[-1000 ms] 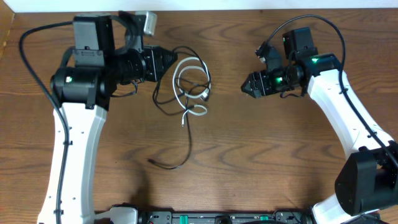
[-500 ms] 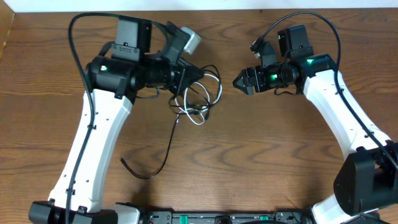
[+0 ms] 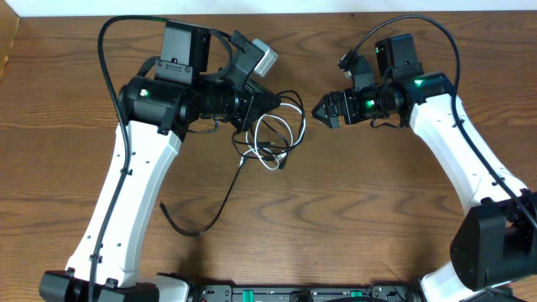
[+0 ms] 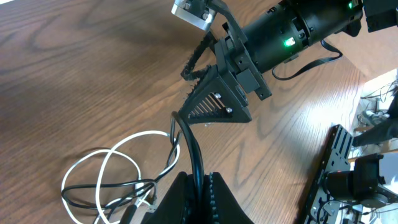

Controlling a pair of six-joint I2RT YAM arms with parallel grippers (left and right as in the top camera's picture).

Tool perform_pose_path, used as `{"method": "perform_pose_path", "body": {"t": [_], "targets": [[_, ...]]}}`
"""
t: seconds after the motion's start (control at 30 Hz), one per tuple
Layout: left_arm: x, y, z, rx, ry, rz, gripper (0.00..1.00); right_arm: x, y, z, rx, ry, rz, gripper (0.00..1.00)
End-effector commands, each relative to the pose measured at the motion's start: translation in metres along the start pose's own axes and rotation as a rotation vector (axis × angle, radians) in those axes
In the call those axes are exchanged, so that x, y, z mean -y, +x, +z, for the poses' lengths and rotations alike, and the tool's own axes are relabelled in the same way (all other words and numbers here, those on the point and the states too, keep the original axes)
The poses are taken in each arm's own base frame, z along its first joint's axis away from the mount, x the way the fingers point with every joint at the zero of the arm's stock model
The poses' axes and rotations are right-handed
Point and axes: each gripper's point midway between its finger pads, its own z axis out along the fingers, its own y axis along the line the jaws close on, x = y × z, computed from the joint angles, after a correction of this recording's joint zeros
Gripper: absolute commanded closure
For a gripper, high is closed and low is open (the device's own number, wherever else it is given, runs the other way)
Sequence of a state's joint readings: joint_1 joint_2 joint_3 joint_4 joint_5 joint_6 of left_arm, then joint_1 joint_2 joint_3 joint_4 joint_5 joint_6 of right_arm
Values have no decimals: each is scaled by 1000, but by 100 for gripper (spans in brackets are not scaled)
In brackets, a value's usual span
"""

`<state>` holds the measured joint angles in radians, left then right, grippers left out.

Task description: Untangle cables

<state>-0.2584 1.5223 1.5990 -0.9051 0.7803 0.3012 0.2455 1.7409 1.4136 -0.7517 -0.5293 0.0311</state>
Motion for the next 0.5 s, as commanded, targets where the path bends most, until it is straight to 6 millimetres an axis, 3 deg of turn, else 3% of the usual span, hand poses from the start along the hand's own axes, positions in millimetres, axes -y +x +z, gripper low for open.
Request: {"method": "perform_pose_path", "body": {"t": [0.0,0.47], "targets": [[6,-5,-3,18,17,39,93,1,2,3,-11,5,-9,1],[1,7,4,-13,17,3,93,1,2,3,-10,5,-9,1]]}}
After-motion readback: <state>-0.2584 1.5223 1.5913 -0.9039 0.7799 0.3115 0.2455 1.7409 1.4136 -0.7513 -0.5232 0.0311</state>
